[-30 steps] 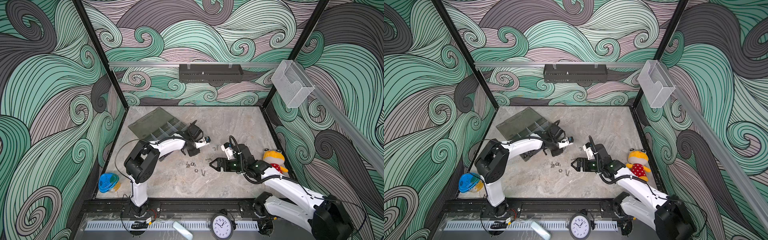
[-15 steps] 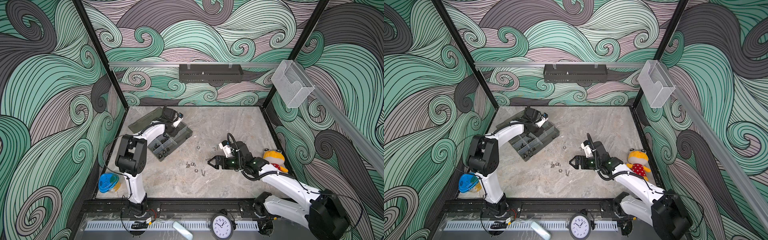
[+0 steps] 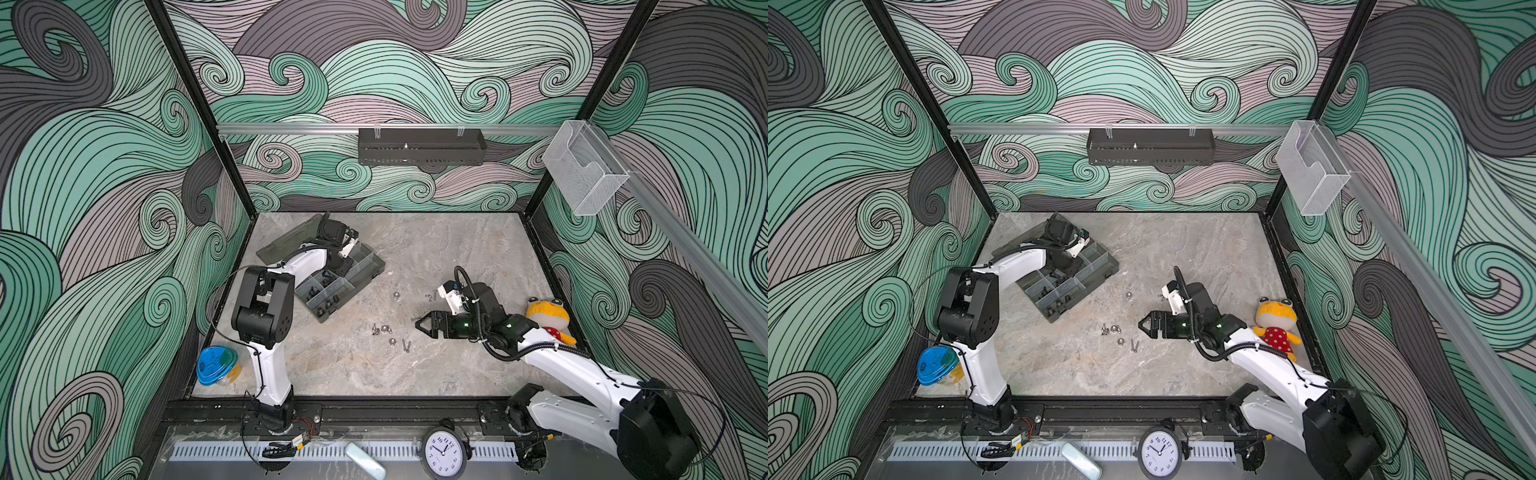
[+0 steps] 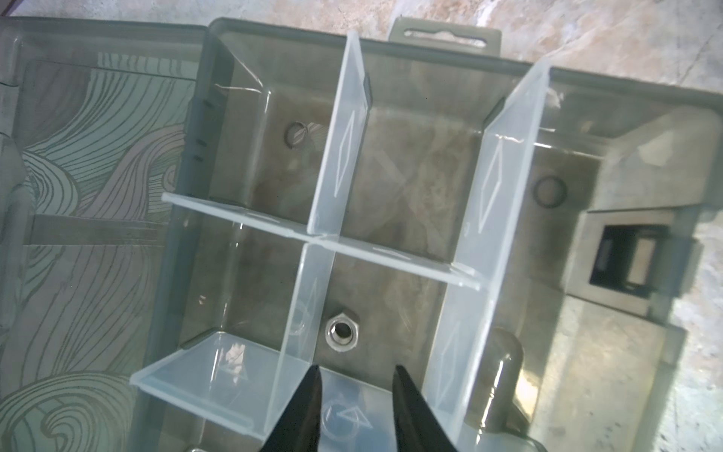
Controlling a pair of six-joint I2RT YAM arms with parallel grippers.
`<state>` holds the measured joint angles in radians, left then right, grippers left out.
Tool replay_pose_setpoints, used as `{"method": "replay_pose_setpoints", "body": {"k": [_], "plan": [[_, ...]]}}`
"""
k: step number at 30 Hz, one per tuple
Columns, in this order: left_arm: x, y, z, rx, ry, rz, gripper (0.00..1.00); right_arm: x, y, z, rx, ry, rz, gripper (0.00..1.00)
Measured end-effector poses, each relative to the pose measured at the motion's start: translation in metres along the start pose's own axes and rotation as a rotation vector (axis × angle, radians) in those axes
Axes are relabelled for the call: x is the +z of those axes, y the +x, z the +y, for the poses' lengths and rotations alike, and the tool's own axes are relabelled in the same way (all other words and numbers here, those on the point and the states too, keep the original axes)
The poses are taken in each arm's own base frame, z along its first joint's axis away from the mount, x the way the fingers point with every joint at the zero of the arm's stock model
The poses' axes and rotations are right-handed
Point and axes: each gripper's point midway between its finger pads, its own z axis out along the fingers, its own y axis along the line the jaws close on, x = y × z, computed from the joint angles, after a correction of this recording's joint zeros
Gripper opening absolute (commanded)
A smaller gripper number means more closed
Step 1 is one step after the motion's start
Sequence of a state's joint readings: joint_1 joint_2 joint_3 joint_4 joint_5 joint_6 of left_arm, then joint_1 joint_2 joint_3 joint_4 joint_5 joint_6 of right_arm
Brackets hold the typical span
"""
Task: Sort the screws and nuts into containers
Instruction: Place the nut into the container, then pick up the nut at the center of the table.
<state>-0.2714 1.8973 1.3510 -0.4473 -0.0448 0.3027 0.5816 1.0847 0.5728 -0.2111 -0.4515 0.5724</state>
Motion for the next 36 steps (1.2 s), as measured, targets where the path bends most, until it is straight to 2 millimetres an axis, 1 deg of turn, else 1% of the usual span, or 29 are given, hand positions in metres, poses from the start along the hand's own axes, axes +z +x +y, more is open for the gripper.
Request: {"method": "replay_pose_setpoints", "body": {"k": [3, 6, 9, 12, 14, 16, 18, 23, 26, 32, 36], "plan": [[-0.010, -0.001, -0.009, 0.013, 0.021, -0.037, 0.35, -0.003, -0.001, 0.002, -0.005, -0.007, -0.012, 1.00], [-0.026, -0.013, -0.029, 0.051, 0.055, -0.107, 0.35, -0.004, 0.002, 0.001, -0.005, -0.009, -0.017, 1.00], [-0.042, -0.032, -0.063, 0.130, 0.112, -0.178, 0.35, -0.004, 0.004, -0.001, -0.003, -0.005, -0.011, 1.00], [-0.047, -0.040, -0.100, 0.195, 0.175, -0.195, 0.35, -0.004, 0.005, -0.002, 0.001, 0.000, -0.005, 1.00], [-0.045, -0.043, -0.123, 0.231, 0.222, -0.182, 0.35, -0.004, 0.006, -0.003, 0.004, 0.007, -0.002, 0.99], [-0.039, -0.044, -0.138, 0.251, 0.261, -0.160, 0.35, -0.005, 0.006, -0.003, 0.004, 0.009, -0.005, 1.00], [-0.029, -0.043, -0.149, 0.260, 0.296, -0.133, 0.35, -0.007, 0.006, -0.002, 0.001, 0.005, -0.013, 1.00], [-0.008, -0.024, -0.168, 0.276, 0.354, -0.042, 0.36, -0.012, 0.004, 0.001, -0.008, -0.001, -0.031, 1.00], [-0.003, -0.015, -0.180, 0.296, 0.372, -0.006, 0.38, -0.013, 0.005, 0.000, -0.006, 0.004, -0.031, 1.00], [0.001, -0.006, -0.202, 0.338, 0.397, 0.024, 0.40, -0.013, 0.005, -0.001, -0.006, 0.008, -0.033, 1.00], [0.006, -0.005, -0.207, 0.347, 0.401, 0.035, 0.40, -0.015, 0.005, 0.000, -0.008, 0.005, -0.038, 1.00]]}}
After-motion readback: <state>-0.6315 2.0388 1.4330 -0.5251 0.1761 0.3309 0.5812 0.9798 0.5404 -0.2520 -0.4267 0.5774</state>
